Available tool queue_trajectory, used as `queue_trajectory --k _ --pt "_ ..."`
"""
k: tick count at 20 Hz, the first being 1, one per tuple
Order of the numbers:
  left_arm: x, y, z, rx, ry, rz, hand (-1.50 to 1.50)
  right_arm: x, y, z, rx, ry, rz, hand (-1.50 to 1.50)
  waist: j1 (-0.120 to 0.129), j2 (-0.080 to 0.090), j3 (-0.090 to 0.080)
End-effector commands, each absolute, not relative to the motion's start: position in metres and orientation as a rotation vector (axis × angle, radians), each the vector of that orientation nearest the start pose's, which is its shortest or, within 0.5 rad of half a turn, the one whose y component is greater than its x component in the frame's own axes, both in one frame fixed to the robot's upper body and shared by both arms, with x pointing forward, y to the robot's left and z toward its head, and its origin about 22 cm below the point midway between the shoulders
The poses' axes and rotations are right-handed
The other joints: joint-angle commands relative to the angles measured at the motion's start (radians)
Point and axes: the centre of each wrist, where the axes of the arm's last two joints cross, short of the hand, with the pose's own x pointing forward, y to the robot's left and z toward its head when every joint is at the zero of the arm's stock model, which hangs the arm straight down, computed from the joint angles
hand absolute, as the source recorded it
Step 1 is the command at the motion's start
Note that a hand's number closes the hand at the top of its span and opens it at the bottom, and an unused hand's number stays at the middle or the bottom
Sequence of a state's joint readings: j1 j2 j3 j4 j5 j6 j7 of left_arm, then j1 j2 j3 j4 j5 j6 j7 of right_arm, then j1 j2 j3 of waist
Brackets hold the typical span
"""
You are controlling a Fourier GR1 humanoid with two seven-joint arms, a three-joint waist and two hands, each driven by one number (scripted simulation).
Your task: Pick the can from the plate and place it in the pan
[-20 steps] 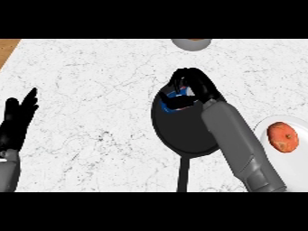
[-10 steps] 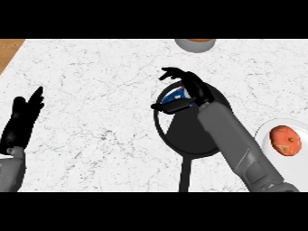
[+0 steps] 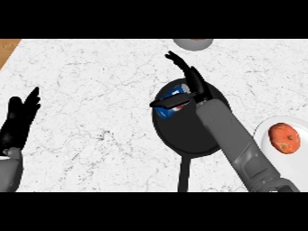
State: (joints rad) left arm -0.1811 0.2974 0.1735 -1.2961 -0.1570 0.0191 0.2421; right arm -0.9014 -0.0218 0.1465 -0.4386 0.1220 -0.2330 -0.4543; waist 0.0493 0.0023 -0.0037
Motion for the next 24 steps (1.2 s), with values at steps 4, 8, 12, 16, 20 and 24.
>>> queue_trajectory --k 4,8,12,16,20,24 --pt "0.273 0.345 0.012 0.477 -1.213 -0.108 0.00 0.423 -0.145 0.028 -0.156 -1.736 0.388 -1.50 -0.038 -0.001 0.004" --pt "0.268 0.345 0.006 0.503 -1.220 -0.114 0.00 0.428 -0.231 0.033 -0.210 -1.727 0.302 -1.50 -0.040 0.002 0.004" --pt "0.264 0.343 0.014 0.498 -1.197 -0.116 0.00 0.421 -0.293 0.044 -0.197 -1.732 0.274 -1.50 -0.045 -0.002 0.004" --pt "0.268 0.344 0.007 0.504 -1.207 -0.095 0.00 0.405 -0.371 0.064 -0.180 -1.751 0.263 -1.50 -0.044 0.002 0.004" --pt "0.274 0.362 0.016 0.497 -1.224 -0.108 0.00 0.388 -0.411 0.062 -0.149 -1.757 0.259 -1.50 -0.030 0.008 0.005" --pt "0.283 0.358 0.013 0.480 -1.223 -0.100 0.00 0.363 -0.455 0.067 -0.174 -1.726 0.307 -1.50 -0.034 0.009 0.005"
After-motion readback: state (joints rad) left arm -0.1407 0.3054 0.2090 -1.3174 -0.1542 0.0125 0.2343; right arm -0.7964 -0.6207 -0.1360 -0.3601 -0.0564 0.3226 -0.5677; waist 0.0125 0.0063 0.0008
